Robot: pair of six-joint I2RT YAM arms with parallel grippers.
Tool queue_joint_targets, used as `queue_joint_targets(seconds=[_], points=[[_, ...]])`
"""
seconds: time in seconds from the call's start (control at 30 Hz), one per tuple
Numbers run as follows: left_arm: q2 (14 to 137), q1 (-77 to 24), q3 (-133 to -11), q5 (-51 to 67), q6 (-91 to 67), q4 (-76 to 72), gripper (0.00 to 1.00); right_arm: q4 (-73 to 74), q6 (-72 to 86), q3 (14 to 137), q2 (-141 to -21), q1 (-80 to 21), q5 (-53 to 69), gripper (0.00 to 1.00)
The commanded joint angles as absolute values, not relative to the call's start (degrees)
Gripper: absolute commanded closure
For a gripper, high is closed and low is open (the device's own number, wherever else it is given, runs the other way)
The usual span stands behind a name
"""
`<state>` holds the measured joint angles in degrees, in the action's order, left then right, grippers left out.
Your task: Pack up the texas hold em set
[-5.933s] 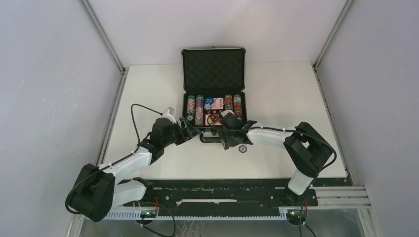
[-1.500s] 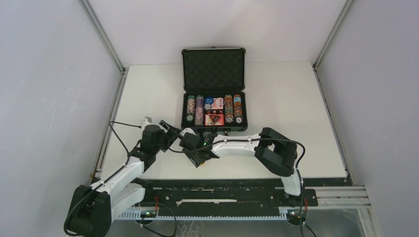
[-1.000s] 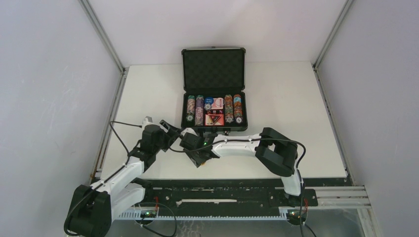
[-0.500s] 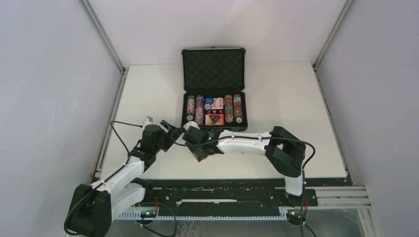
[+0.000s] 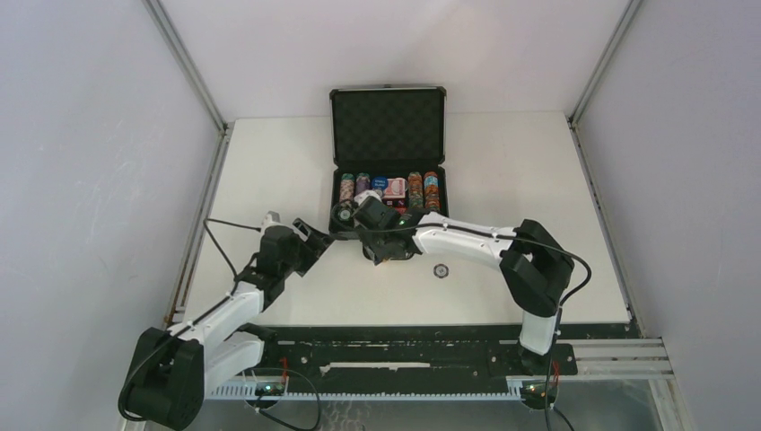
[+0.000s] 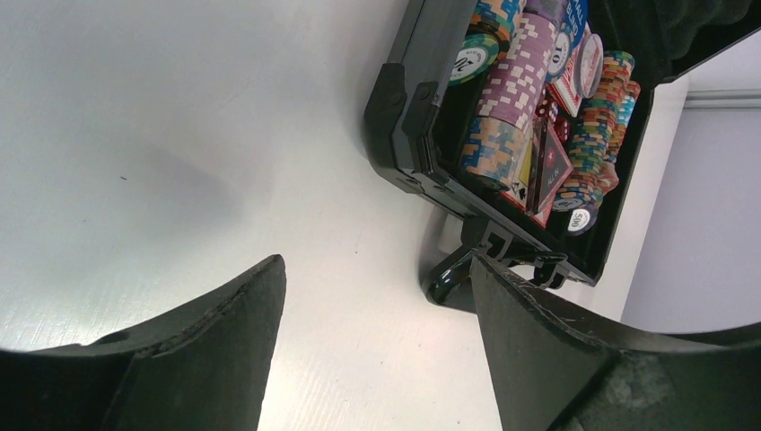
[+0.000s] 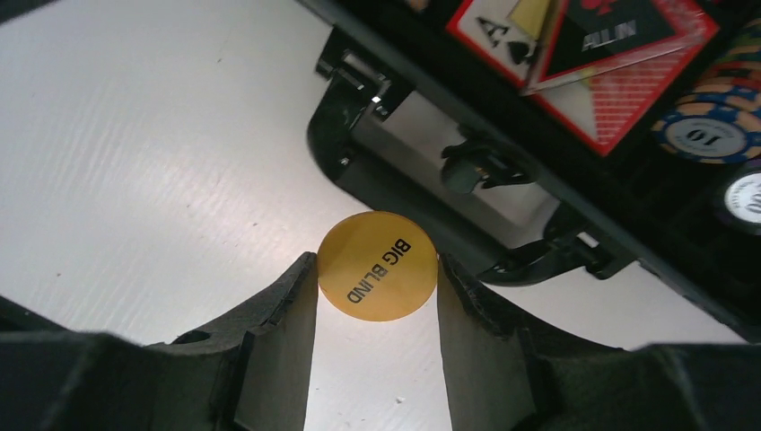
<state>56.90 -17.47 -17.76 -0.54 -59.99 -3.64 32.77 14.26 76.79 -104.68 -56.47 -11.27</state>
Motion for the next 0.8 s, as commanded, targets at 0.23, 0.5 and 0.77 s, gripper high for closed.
queue_joint_targets(seconds=[0.23, 0.5, 0.77], points=[[59.0, -17.1, -16.8, 1.6, -59.2, -7.5, 0.2, 34.2, 8.5, 85.5, -103.0, -50.8, -12.3, 0.49], [59.3, -17.1, -17.0, 2.4, -58.9, -8.1, 0.2, 34.5, 4.8, 91.5, -109.2, -45.0, -11.3, 0.47], [59.7, -17.1, -17.1, 2.4, -58.6, -8.2, 0.2, 33.2, 2.7, 97.3, -116.5, -42.9, -9.9, 0.44]])
